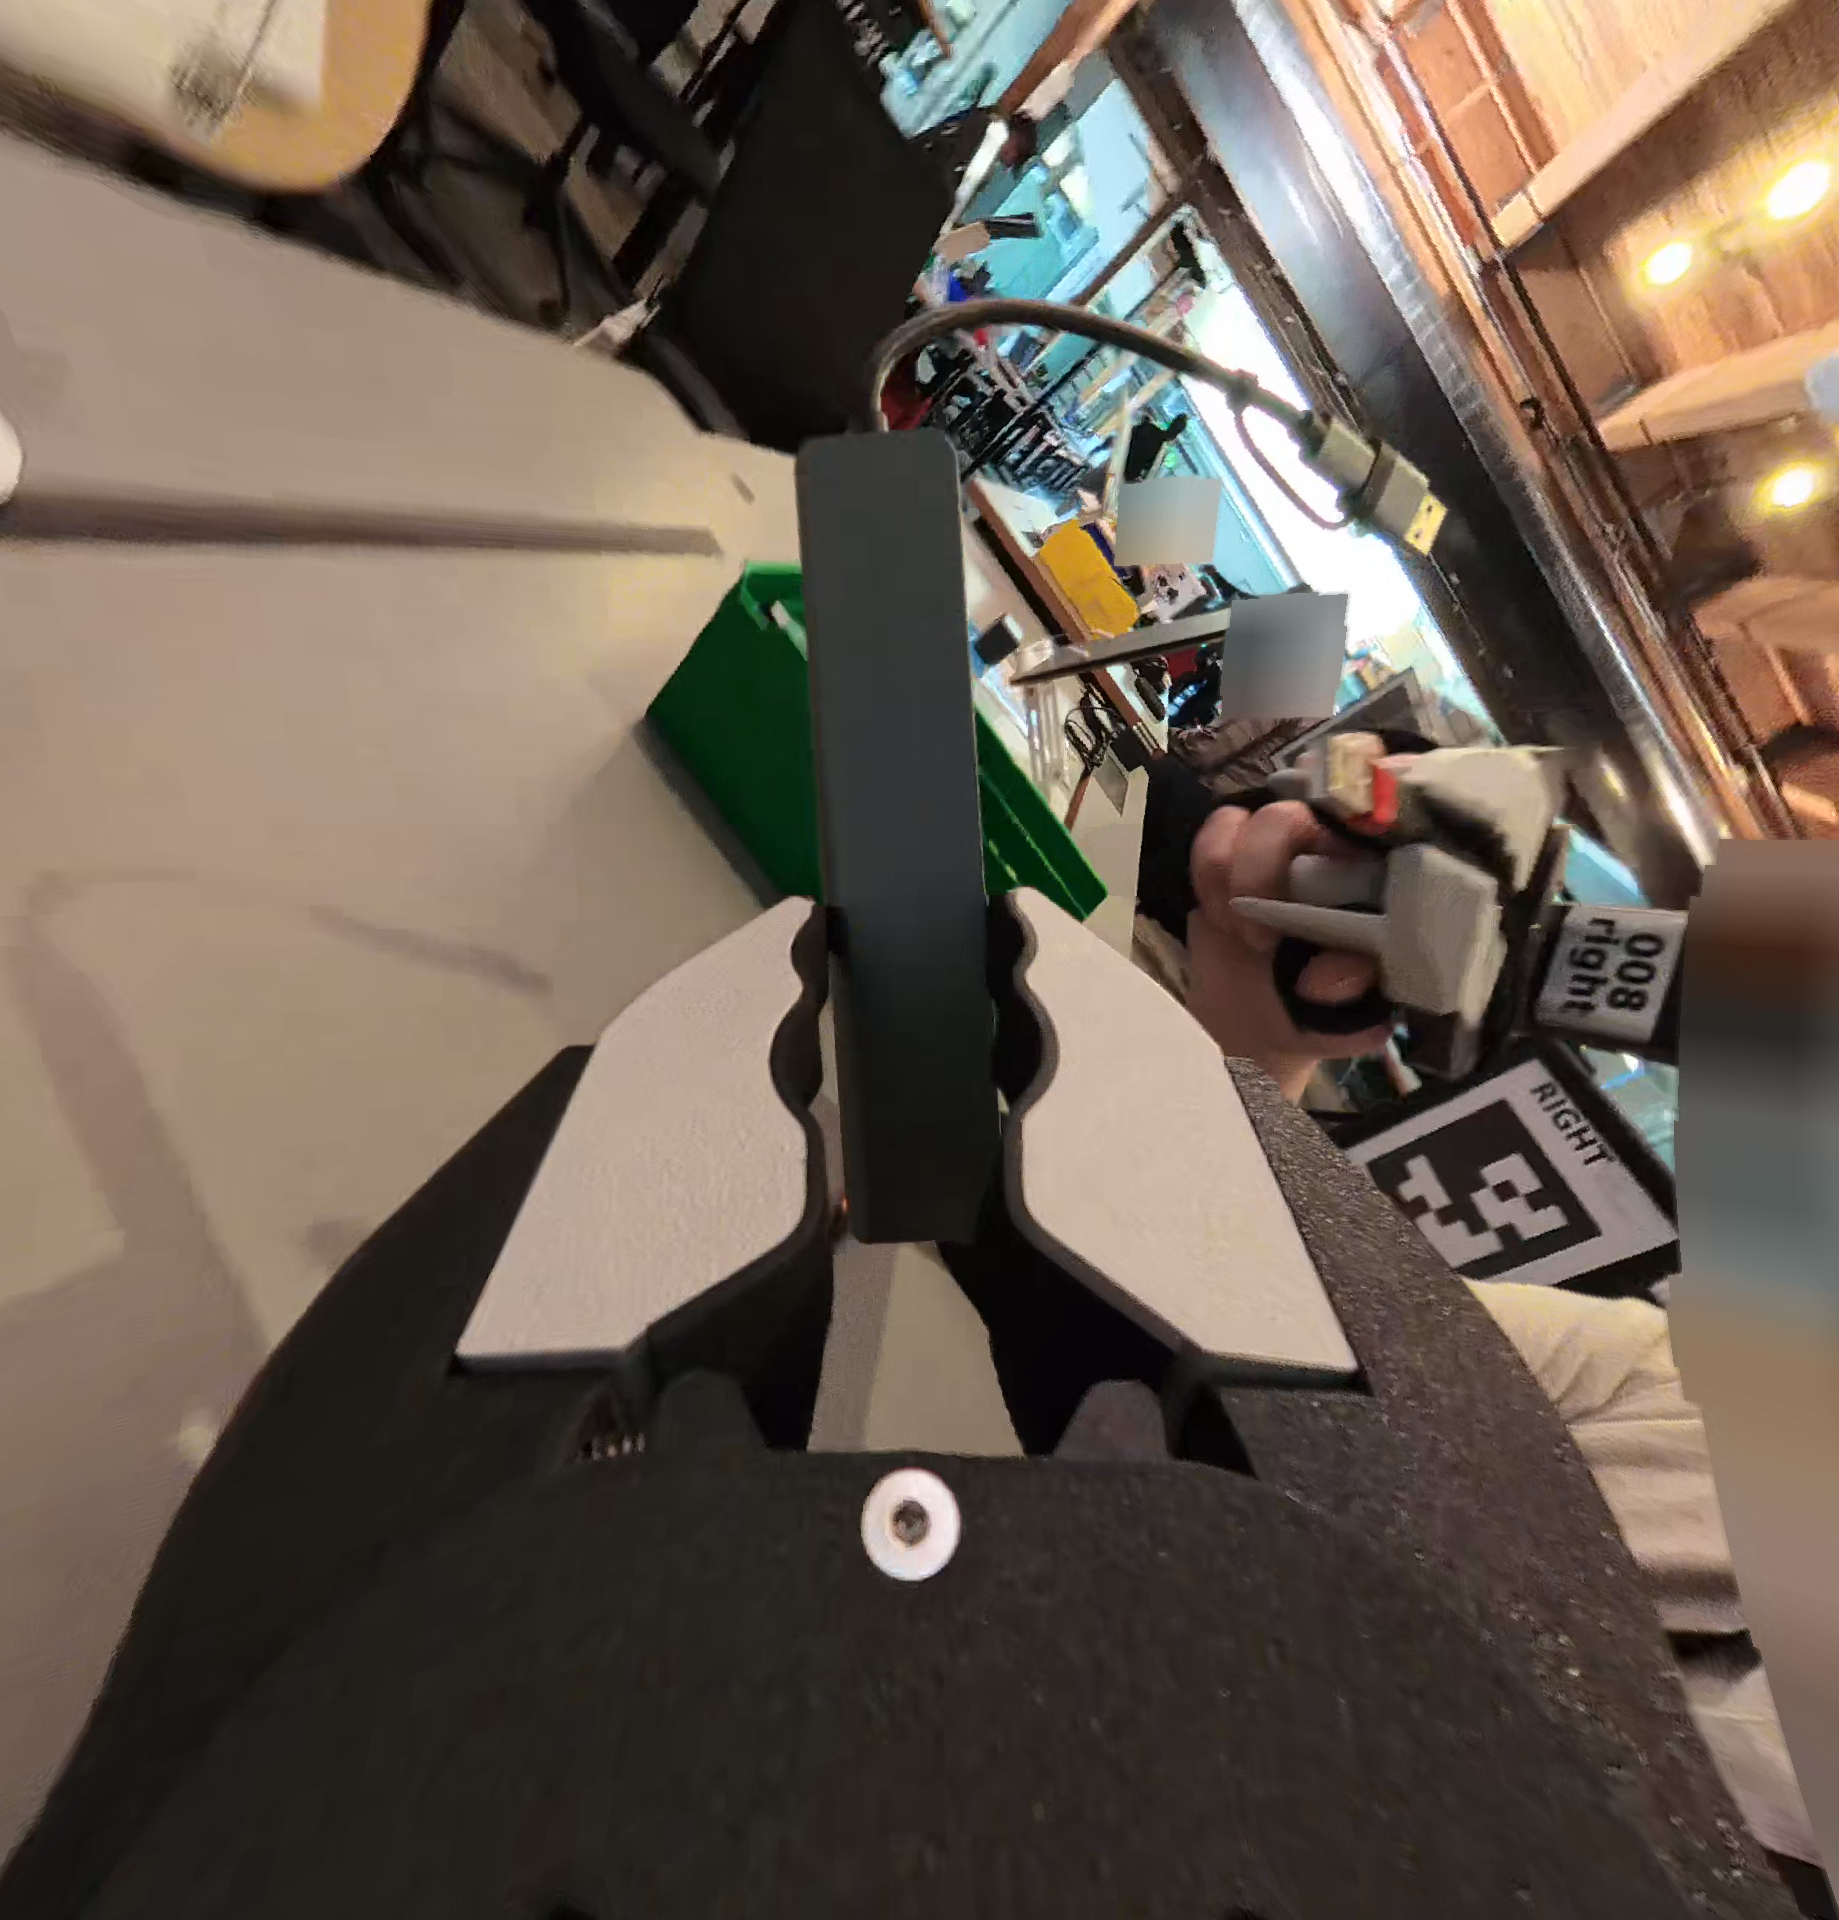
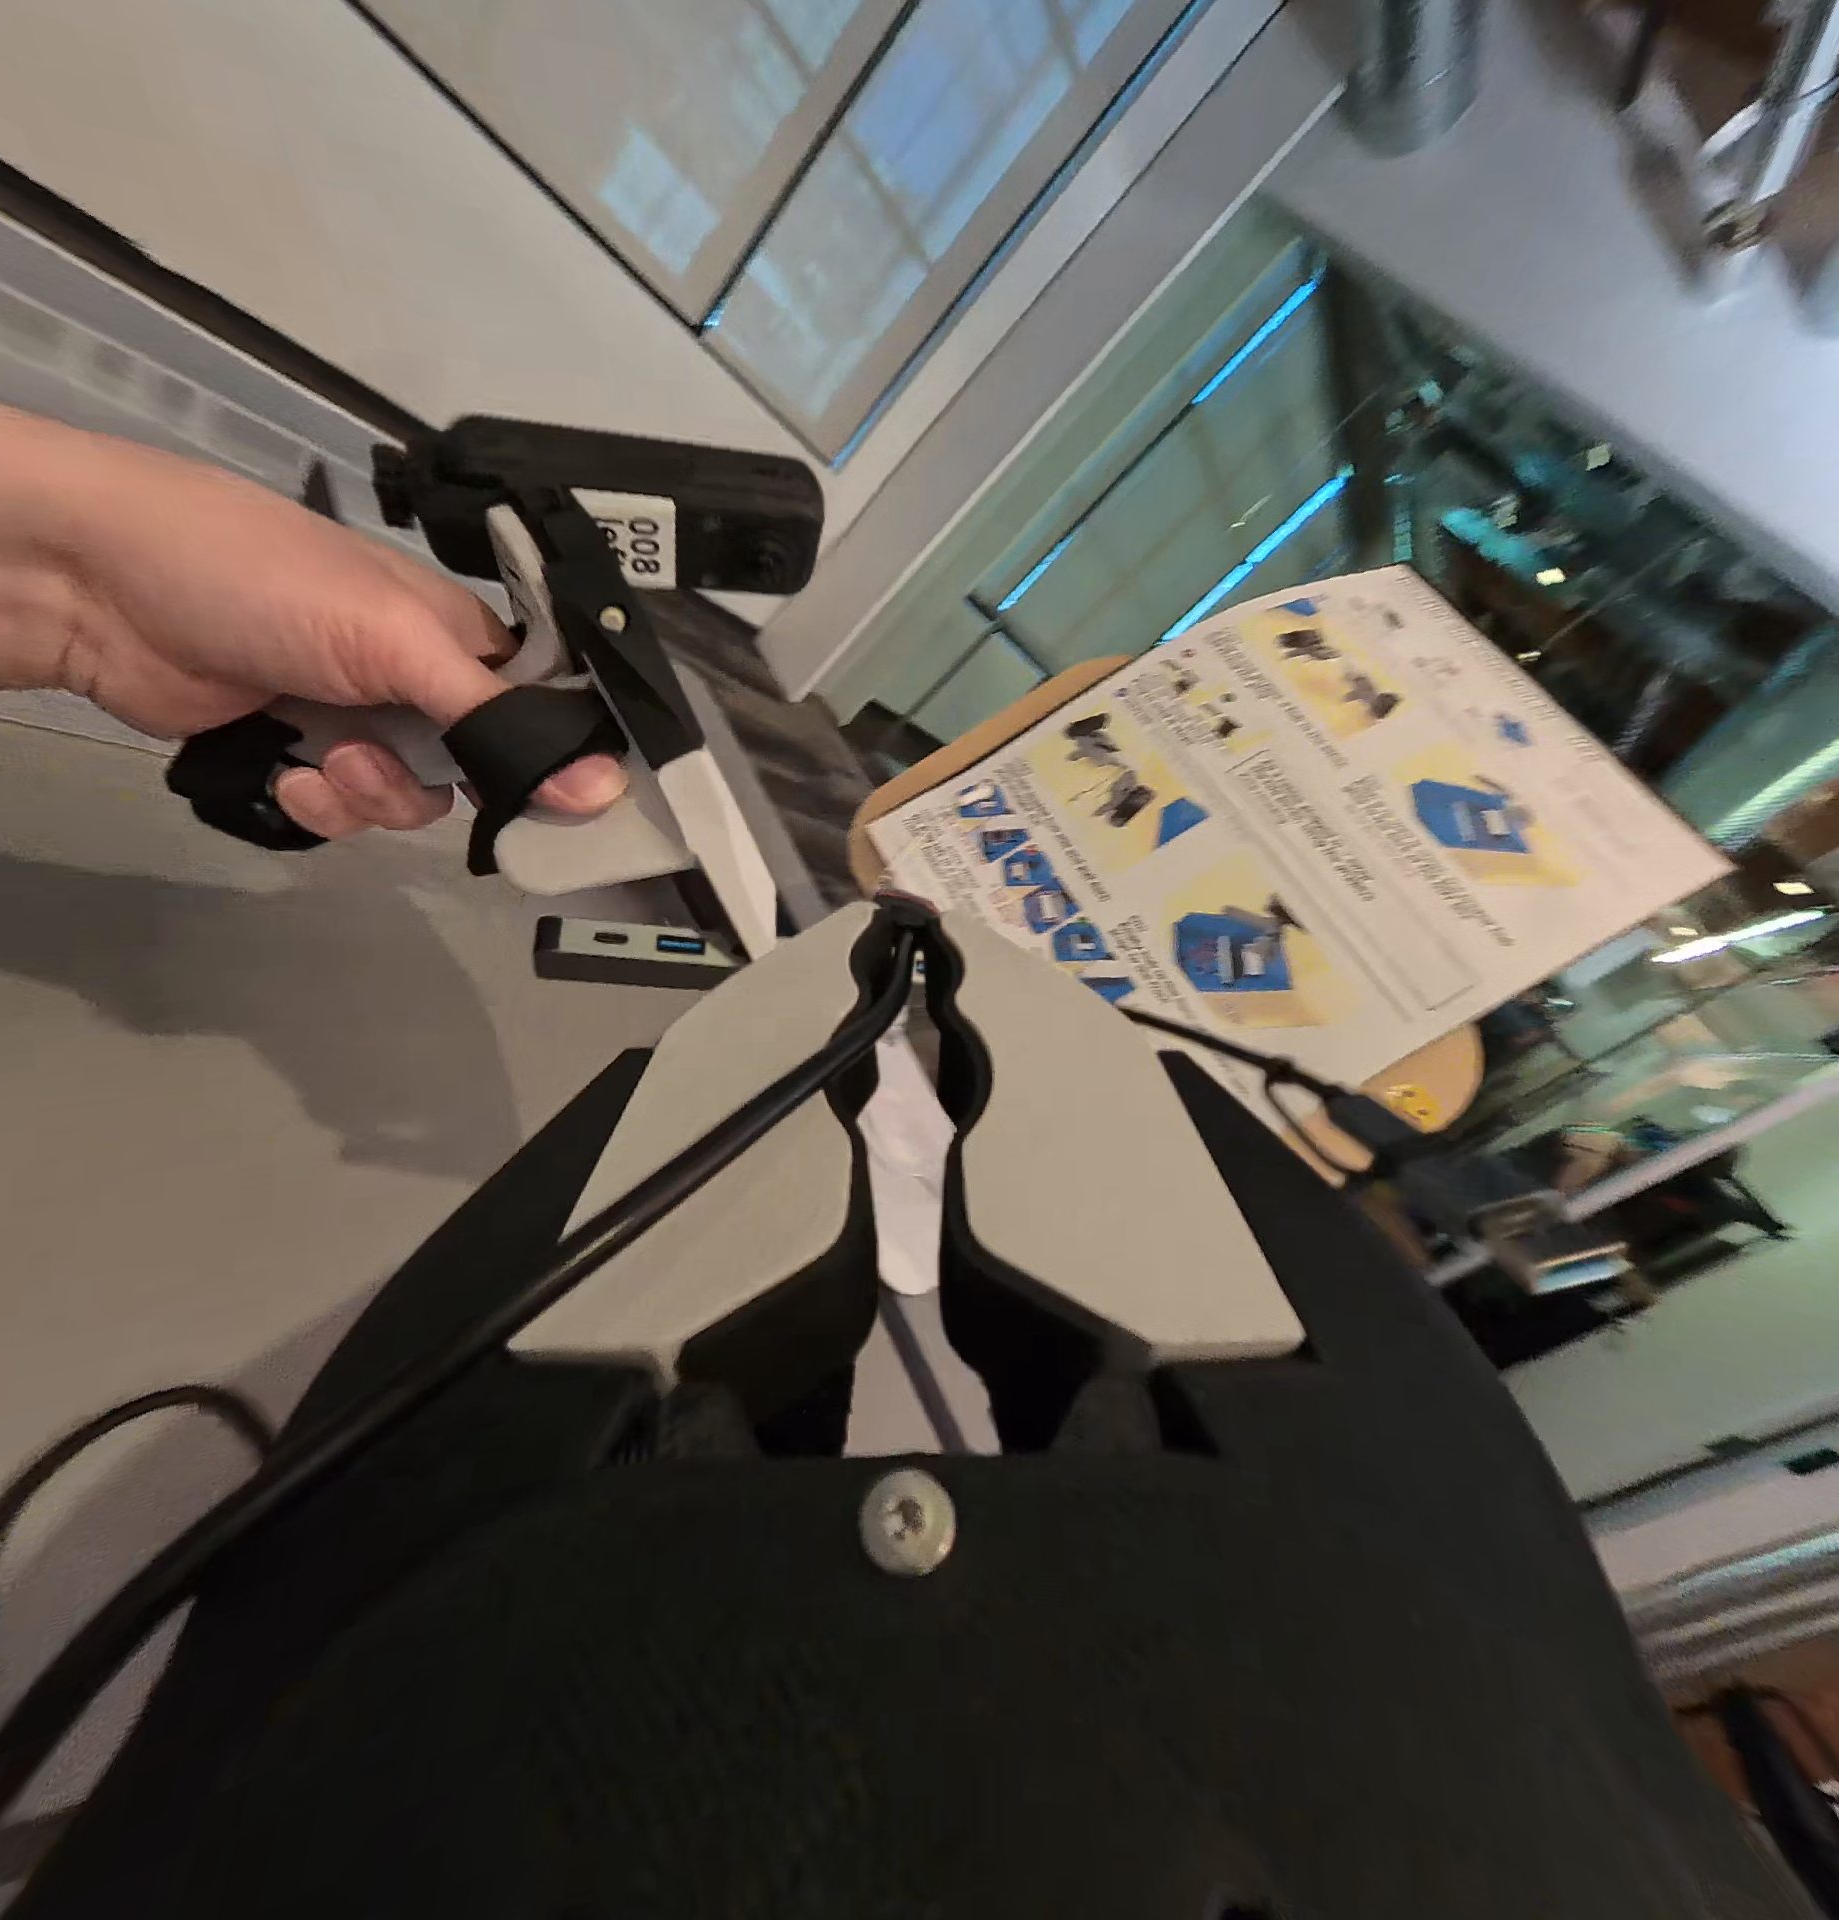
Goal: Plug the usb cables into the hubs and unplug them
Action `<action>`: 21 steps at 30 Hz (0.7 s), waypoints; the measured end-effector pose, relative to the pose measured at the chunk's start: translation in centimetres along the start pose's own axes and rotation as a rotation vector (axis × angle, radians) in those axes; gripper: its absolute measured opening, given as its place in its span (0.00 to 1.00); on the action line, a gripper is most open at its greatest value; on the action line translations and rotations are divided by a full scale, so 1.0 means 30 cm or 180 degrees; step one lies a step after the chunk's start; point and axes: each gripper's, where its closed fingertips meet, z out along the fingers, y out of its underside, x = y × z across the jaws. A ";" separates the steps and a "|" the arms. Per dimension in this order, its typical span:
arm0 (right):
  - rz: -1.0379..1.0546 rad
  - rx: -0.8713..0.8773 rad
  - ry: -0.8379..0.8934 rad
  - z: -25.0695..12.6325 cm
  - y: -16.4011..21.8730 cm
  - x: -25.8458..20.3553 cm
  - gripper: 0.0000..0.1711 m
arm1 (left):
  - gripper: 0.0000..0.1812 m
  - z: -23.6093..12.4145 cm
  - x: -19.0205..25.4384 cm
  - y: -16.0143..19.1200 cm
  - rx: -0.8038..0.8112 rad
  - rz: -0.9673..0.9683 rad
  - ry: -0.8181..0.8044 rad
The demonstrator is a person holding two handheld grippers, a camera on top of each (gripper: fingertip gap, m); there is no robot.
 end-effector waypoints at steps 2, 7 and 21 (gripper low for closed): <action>-0.0179 -0.0017 0.0252 0.007 0.017 0.022 0.03 | 0.16 0.017 0.027 -0.050 0.0033 0.0206 0.0063; -0.0338 -0.0070 0.0473 0.035 0.064 0.023 0.03 | 0.16 0.011 0.045 -0.096 0.0173 0.0633 0.0151; -0.0238 -0.0082 0.0381 0.065 0.061 -0.013 0.03 | 0.16 0.033 0.070 -0.084 0.0015 0.0916 0.0257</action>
